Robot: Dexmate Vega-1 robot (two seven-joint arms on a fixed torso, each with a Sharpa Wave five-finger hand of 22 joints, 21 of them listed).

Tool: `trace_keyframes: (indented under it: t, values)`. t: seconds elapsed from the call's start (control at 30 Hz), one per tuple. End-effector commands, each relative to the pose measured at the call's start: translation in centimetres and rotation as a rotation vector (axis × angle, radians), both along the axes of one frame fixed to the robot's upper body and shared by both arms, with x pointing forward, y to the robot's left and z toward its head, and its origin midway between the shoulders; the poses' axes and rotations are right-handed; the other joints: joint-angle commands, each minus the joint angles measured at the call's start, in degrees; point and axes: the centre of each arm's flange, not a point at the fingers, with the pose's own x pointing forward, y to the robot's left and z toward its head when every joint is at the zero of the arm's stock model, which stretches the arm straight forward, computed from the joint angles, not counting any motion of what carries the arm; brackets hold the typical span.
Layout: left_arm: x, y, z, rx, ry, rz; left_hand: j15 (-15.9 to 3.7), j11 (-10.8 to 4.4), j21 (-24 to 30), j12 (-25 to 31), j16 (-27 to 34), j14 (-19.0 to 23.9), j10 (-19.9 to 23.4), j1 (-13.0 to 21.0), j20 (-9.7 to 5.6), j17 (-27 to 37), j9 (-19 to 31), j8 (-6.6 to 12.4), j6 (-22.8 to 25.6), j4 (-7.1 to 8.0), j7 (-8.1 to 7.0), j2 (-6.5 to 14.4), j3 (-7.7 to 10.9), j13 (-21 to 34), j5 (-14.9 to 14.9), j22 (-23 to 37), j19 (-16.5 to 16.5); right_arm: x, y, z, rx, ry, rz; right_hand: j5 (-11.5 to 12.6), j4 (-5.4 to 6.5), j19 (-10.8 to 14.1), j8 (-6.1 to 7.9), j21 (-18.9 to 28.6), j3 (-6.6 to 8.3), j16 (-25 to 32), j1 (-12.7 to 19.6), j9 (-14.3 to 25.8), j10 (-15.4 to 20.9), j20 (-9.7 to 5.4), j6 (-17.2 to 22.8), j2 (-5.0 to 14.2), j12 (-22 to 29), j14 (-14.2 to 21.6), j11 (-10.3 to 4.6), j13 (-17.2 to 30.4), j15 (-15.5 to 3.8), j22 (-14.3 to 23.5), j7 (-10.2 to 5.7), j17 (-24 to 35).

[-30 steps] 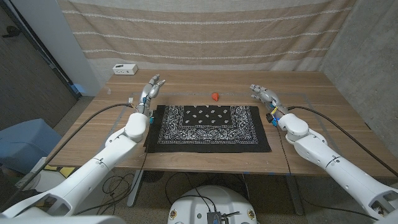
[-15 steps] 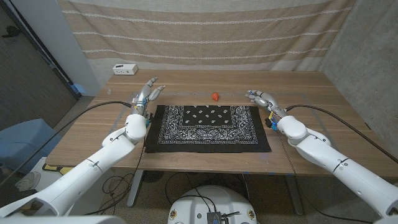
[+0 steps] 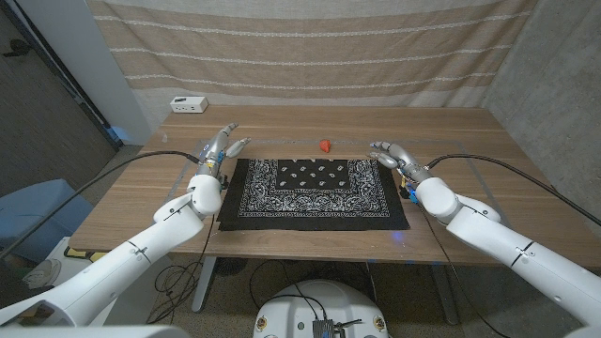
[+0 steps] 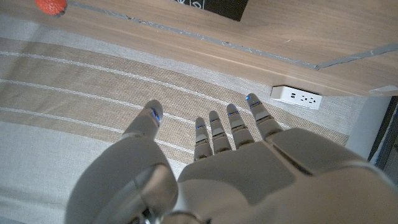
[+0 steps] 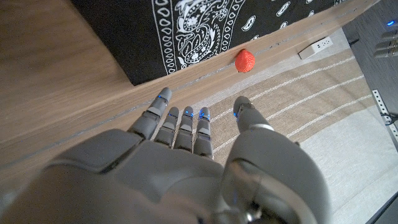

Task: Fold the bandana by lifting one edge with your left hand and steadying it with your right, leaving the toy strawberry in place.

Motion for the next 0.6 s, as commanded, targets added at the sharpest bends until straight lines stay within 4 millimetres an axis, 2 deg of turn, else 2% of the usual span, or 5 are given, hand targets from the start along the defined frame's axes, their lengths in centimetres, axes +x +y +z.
trace_keyframes:
  t: [0.03, 0.23, 0.43, 0.6]
  values:
    - [-0.1, -0.6, -0.7, 0.113, 0.068, 0.067, -0.57, -0.01, 0.4, 0.4, 0.4, 1.3, 1.5, 1.9, -0.03, 0.2, 0.1, 0.55, 1.5, -0.09, -0.09, -0.5, -0.57, 0.2, -0.1, 0.2, 1.1, -2.0, 1.1, -1.0, -0.228, -0.021, -0.162, 0.0, 0.15, 0.4, 0.25, -0.1, 0.75, 0.4, 0.9, 0.3, 0.9, 0.23, 0.9, -0.21, 0.3, 1.0, -0.23, 0.2, -0.32, 0.1, -0.29, 0.2]
    - [0.3, -0.7, -1.1, 0.151, 0.115, 0.081, -0.67, -0.29, 0.5, 0.5, 0.5, 2.1, 2.5, 3.2, 0.02, 0.2, 0.1, 0.59, 2.2, -0.1, 0.32, -1.3, -0.96, 0.2, -0.1, 0.1, 1.7, -2.7, 2.0, -1.7, -0.293, -0.017, -0.19, 0.0, 0.29, 0.5, 0.34, -0.1, 1.09, 0.5, 1.3, 0.3, 1.3, 0.36, 1.7, -0.19, 0.3, 1.4, -0.31, 0.2, -0.84, 0.1, -0.44, 0.2]
    - [0.3, -0.8, -1.6, 0.168, 0.125, 0.089, -1.09, -0.72, 0.6, 0.5, 0.5, 3.4, 3.7, 5.1, 0.1, 0.3, 0.1, 0.8, 3.8, 0.0, 0.01, -2.0, -1.47, 0.2, 0.0, 0.1, 2.5, -3.0, 2.6, -2.3, -0.36, -0.016, -0.226, -0.1, 0.58, 0.6, 0.96, -0.1, 1.79, 0.4, 2.2, 0.3, 1.9, 0.25, 4.7, -0.2, 0.1, 1.3, -0.59, 0.2, -1.33, 0.1, -0.42, 0.4]
    - [0.4, -0.8, -1.9, 0.191, 0.162, 0.102, -1.21, -0.7, 0.6, 0.3, 0.4, 3.5, 3.8, 6.1, 0.07, 0.3, 0.1, 0.92, 4.6, -0.02, -0.1, -2.3, -1.66, 0.2, 0.0, 0.1, 2.8, -3.0, 3.1, -2.8, -0.406, -0.012, -0.249, -0.1, 0.6, 0.4, 0.96, -0.2, 2.11, 0.2, 2.6, 0.3, 2.0, 0.02, 5.4, -0.17, 0.0, 0.8, -0.72, 0.2, -1.78, 0.1, -0.46, 0.4]
